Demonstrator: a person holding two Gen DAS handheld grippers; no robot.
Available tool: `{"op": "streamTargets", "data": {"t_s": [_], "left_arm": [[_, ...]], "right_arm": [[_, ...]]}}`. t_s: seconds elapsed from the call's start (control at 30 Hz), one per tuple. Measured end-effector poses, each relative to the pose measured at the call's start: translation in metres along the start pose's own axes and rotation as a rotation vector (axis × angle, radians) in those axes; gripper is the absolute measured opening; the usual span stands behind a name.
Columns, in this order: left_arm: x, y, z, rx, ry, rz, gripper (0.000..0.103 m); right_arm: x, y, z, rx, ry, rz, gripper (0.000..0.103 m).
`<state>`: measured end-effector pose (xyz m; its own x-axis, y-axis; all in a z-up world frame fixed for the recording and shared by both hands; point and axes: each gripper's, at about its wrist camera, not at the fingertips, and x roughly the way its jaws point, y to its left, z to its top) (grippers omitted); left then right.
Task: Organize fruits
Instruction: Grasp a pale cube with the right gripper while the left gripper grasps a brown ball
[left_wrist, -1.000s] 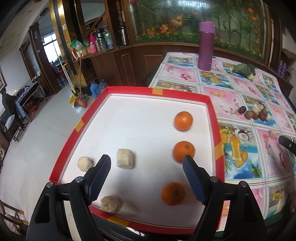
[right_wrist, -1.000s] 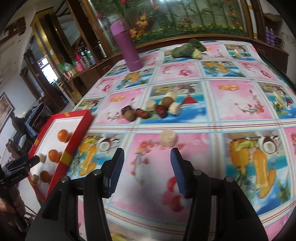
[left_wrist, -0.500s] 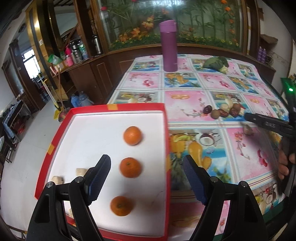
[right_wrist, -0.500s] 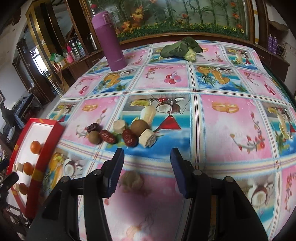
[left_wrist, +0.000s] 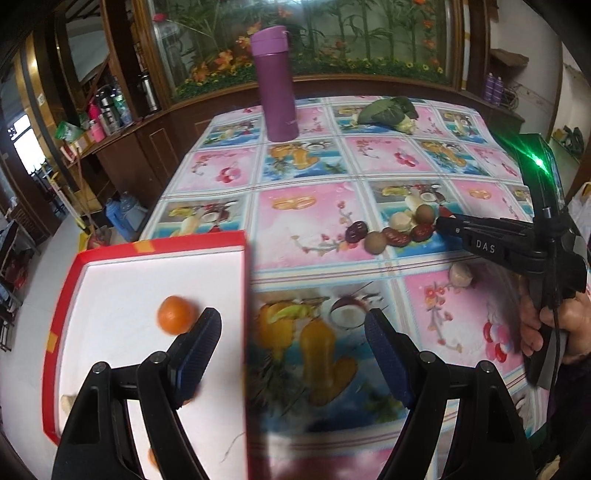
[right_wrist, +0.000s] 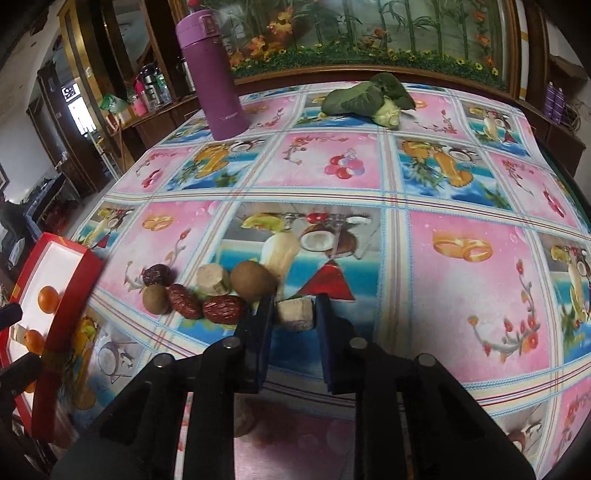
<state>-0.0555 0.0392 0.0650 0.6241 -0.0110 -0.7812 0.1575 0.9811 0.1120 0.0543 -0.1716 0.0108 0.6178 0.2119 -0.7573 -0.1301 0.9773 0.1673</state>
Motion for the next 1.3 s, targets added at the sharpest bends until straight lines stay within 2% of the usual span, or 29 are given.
{"op": "streamTargets", "data": {"t_s": [0.1, 0.23, 0.37, 0.43, 0.6, 0.87, 0.97, 1.03, 1.1, 1.3], "left_arm": [[0.012, -0.011, 0.01, 0.014, 0.013, -0.019, 0.08], [0.032, -0.024, 0.021, 0.014, 0.046, -0.065, 0.08], [0.052, -0.036, 0.031, 0.022, 0.065, -0.081, 0.079], [0.058, -0.039, 0.034, 0.026, 0.072, -0.091, 0.069], [0.08, -0.045, 0.041, 0.02, 0.113, -0.109, 0.056], [0.1, -0.053, 0.053, 0.003, 0.119, -0.147, 0.053], [0.101, -0.053, 0.054, 0.006, 0.108, -0.15, 0.047], [0.099, -0.053, 0.053, 0.015, 0.099, -0.158, 0.031], [0.098, -0.052, 0.053, 0.014, 0.098, -0.163, 0.022], [0.094, -0.049, 0.049, -0.005, 0.101, -0.173, 0.021]], "right_arm": [[-0.003, -0.018, 0.003, 0.053, 0.003, -0.021, 0.024], [-0.006, -0.047, 0.007, 0.161, 0.019, -0.005, 0.024], [-0.008, -0.049, 0.008, 0.175, 0.031, -0.003, 0.024], [-0.008, -0.049, 0.008, 0.174, 0.034, -0.004, 0.024], [-0.007, -0.05, 0.008, 0.176, 0.037, -0.003, 0.024], [-0.007, -0.05, 0.008, 0.177, 0.036, -0.003, 0.024], [-0.007, -0.05, 0.008, 0.181, 0.036, -0.001, 0.024], [-0.007, -0.05, 0.008, 0.18, 0.036, -0.002, 0.024], [-0.007, -0.05, 0.009, 0.181, 0.036, -0.001, 0.024], [-0.007, -0.05, 0.008, 0.183, 0.033, -0.001, 0.024]]}}
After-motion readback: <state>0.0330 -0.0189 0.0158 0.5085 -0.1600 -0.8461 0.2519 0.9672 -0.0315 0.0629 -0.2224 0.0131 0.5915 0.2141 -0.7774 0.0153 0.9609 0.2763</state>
